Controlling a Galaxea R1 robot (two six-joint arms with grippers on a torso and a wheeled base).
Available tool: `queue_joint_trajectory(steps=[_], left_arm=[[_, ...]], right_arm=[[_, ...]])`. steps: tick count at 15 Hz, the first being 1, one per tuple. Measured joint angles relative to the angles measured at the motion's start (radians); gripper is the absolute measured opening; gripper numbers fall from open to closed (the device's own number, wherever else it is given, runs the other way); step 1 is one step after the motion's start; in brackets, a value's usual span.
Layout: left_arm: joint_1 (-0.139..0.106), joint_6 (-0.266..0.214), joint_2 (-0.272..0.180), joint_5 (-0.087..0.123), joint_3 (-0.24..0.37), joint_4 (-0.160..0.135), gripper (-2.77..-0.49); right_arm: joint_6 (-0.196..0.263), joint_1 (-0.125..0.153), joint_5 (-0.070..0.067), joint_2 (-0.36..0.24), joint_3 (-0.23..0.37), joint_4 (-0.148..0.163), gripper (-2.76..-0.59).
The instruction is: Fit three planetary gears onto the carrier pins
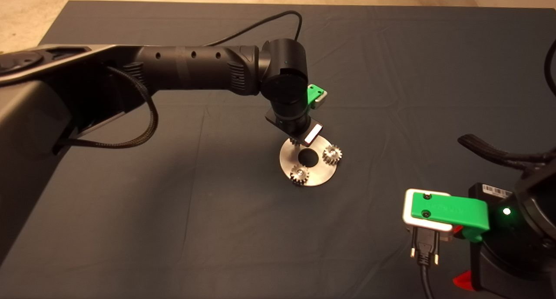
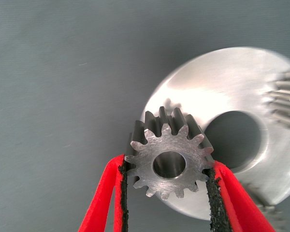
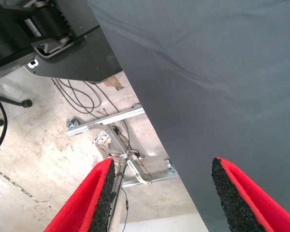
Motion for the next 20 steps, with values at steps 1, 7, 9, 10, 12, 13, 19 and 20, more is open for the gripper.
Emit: queue_joint_trajectory(steps=[1, 7, 9, 10, 12, 13, 19, 20], left_arm=[[-0.003, 0.000, -0.002, 0.007, -0.002, 0.000, -2.44], [-0.009, 0.000, -0.003, 0.011, -0.005, 0.000, -2.44], [-0.009, -0.001, -0.003, 0.011, -0.005, 0.000, -2.44], [-0.009, -0.010, -0.001, 0.010, -0.005, 0.000, -2.44], [-0.009, -0.027, 0.001, 0.002, -0.005, -0.001, -2.44], [-0.009, -0.046, 0.002, 0.002, -0.005, 0.000, -2.44], [-0.009, -0.082, 0.003, -0.017, -0.024, 0.000, -2.44], [-0.009, -0.089, 0.003, -0.019, -0.024, 0.000, -2.44]], right_arm=[[0.000, 0.000, 0.000, 0.000, 0.000, 0.000, -1.89], [0.000, 0.000, 0.000, 0.000, 0.000, 0.000, -1.89], [0.000, 0.000, 0.000, 0.000, 0.000, 0.000, -1.89], [0.000, 0.000, 0.000, 0.000, 0.000, 0.000, -1.89], [0.000, 0.000, 0.000, 0.000, 0.000, 0.000, -1.89], [0.000, 0.000, 0.000, 0.000, 0.000, 0.000, -1.89], [0.000, 0.000, 0.000, 0.000, 0.000, 0.000, -1.89], [0.000, 0.000, 0.000, 0.000, 0.000, 0.000, -1.89]])
